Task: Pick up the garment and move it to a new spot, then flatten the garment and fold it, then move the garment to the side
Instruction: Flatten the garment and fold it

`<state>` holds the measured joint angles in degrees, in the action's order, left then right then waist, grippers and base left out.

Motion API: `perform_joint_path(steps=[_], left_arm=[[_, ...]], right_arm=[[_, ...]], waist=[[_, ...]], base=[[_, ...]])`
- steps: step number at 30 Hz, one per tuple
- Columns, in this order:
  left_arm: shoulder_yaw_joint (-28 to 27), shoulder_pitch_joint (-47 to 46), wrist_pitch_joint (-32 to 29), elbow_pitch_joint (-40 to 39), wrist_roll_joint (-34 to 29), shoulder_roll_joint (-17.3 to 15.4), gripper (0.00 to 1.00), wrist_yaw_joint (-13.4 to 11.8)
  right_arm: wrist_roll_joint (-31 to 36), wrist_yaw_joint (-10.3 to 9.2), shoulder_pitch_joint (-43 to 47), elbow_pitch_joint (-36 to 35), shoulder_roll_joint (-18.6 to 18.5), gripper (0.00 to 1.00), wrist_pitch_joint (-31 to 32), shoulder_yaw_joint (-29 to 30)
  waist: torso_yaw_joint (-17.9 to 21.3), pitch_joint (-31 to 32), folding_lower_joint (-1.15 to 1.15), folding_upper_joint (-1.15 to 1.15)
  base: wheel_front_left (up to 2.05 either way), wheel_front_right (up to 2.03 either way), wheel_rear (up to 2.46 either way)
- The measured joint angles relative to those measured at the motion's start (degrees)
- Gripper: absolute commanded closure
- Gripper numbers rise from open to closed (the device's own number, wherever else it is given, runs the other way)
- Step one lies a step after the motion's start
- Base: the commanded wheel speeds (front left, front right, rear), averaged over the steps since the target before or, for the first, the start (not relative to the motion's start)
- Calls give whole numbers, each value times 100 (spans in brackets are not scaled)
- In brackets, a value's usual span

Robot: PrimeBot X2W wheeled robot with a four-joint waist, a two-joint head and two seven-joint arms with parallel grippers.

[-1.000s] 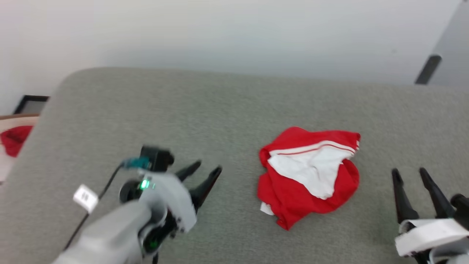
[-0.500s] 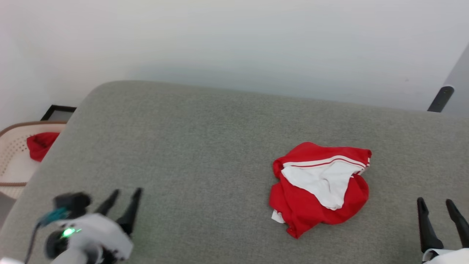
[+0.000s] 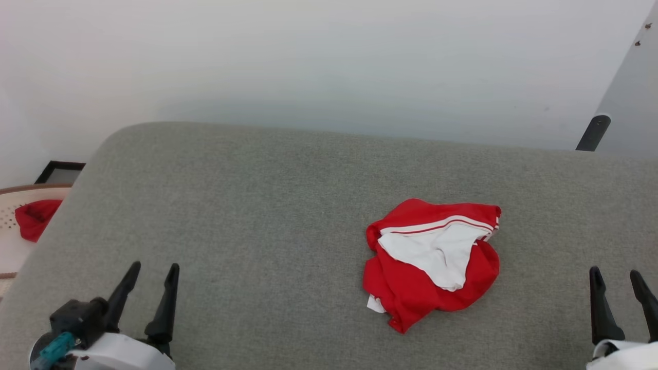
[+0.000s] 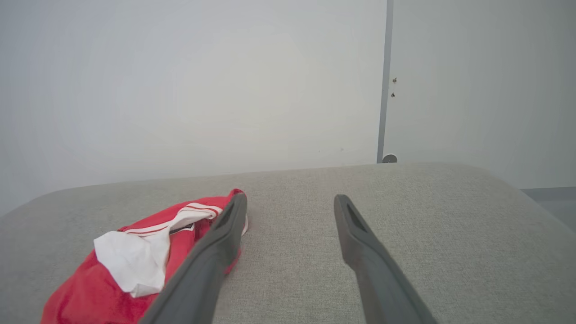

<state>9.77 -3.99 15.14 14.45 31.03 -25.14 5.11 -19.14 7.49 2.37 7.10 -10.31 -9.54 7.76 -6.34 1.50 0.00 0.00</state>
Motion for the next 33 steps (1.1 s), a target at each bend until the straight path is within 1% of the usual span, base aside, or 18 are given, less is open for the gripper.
perform_joint_path(steps=[5,13,26,28,30,33], left_arm=[[-337,164,0,-149,-389,255,0,141],[-516,276,0,-97,-595,499,0,204],[-486,318,0,-188,-644,543,0,221],[-488,322,0,-207,-644,554,0,221],[-502,347,0,-232,-639,606,0,221],[-482,405,0,-246,-631,719,0,221]], right_arm=[[-16,0,-80,-19,60,0,-32,-24],[-10,0,-77,108,178,0,-113,-71],[-1,-1,-97,123,132,0,-92,-193],[-1,0,-118,113,79,0,-24,-301],[-2,0,-216,86,-58,0,119,-532],[-77,0,-437,-11,-453,0,471,-1159]], waist=[[31,-2,0,0],[22,-7,0,0],[-44,12,0,0],[-65,2,0,0],[-86,-18,0,0],[-134,-63,0,0]], base=[[0,0,0],[0,0,0],[0,0,0],[0,0,0],[0,0,0],[0,0,0]])
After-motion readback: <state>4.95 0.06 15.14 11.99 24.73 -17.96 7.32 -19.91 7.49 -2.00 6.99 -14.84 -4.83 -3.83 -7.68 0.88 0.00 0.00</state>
